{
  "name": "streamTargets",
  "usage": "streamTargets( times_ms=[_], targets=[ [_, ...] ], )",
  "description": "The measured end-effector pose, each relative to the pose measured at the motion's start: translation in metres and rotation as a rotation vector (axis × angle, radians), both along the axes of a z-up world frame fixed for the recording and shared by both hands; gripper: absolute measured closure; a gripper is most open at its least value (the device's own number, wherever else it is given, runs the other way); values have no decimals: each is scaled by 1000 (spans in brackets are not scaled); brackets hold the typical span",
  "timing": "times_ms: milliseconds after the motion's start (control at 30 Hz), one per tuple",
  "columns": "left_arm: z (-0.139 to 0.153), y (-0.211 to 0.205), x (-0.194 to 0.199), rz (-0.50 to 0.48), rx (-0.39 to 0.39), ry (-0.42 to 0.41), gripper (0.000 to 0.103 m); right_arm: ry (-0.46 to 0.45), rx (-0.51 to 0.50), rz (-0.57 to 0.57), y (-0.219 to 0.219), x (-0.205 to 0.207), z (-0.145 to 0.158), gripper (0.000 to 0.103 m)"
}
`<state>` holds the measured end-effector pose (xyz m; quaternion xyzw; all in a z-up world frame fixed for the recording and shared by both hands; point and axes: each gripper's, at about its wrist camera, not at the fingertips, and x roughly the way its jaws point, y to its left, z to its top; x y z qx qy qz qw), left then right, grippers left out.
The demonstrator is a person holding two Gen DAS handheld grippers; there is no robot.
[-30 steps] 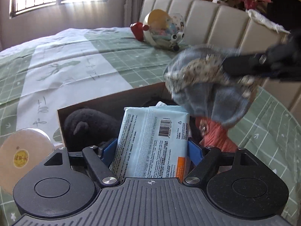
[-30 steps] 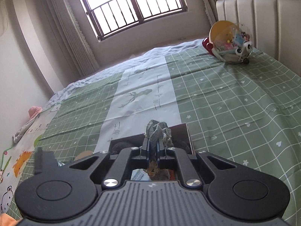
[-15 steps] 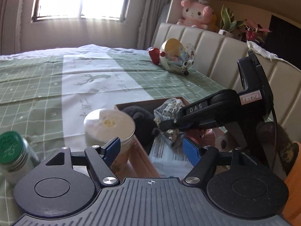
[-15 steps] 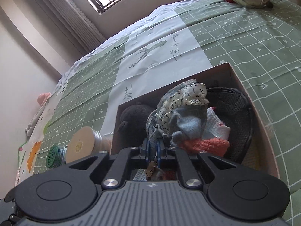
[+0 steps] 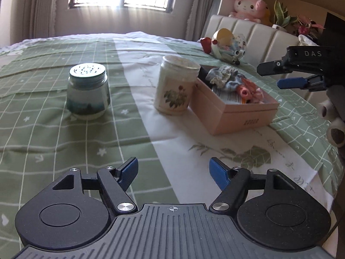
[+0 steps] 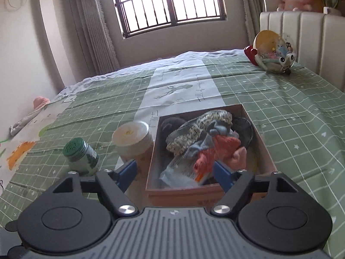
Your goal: Organize soft objects
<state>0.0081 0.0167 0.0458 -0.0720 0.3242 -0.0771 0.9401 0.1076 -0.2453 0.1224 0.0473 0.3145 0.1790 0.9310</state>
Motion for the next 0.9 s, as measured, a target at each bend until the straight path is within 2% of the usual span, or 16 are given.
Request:
streamTargets(
  times_ms=[133, 200, 333, 400, 533, 900],
  targets=[
    [-17, -8, -15, 37, 12, -3, 25, -22, -47, -35, 18, -47, -38, 19],
    [-25, -14, -17, 51, 22, 8, 25, 5, -56, -38, 25, -58, -59, 19],
    [-33, -27, -22, 67, 87, -20, 25, 48, -103, -46, 31, -70, -99, 19],
    [-35, -31, -22, 72, 111, -26, 24, 16, -134, -49, 31, -78, -113, 18],
    [-37, -34, -21, 90, 120, -41, 24, -25, -170, -67, 35, -86, -116, 9],
    [-37, -31, -18, 92, 108, -39, 24, -27, -188, -68, 35, -87, -120, 7]
  ],
)
